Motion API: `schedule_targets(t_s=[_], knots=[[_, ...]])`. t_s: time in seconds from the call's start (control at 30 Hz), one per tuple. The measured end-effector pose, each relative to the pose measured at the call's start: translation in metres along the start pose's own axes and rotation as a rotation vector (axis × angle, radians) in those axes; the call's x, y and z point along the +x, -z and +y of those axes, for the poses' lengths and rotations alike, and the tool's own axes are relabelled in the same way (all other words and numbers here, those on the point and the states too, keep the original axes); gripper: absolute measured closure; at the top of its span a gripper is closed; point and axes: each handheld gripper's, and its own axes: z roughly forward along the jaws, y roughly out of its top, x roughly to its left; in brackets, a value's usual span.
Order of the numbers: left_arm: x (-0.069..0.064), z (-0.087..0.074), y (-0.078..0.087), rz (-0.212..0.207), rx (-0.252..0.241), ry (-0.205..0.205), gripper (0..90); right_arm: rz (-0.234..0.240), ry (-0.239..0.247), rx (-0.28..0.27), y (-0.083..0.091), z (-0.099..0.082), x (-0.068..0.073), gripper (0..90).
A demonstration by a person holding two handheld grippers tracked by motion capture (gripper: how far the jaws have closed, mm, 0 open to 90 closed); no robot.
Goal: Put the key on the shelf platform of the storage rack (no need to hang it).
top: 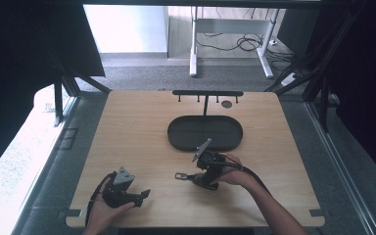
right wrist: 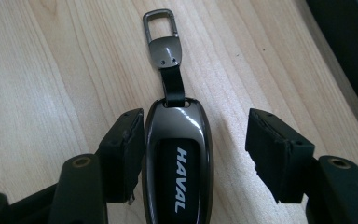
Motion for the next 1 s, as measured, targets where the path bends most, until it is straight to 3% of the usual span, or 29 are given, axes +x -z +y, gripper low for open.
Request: schedule_targets(t_s=[0.47, 0.77, 1.0], knots=[[0.001, 0.0, 0.003, 0.006, -0.019, -0.001, 21.2, 0.015, 0.019, 0.047, -0.009, 0.013, 0.003, 38.3], [0.0, 0.0, 0.003, 0.001, -0.015, -0.012, 21.2, 0.02, 0.04, 0.111, -0.023, 0.012, 0.005, 38.4], [0.001, 0.0, 0.003, 0.003, -0.013, -0.011, 21.2, 0.015, 0.026, 0.135, -0.023, 0.01, 0.005, 39.6]])
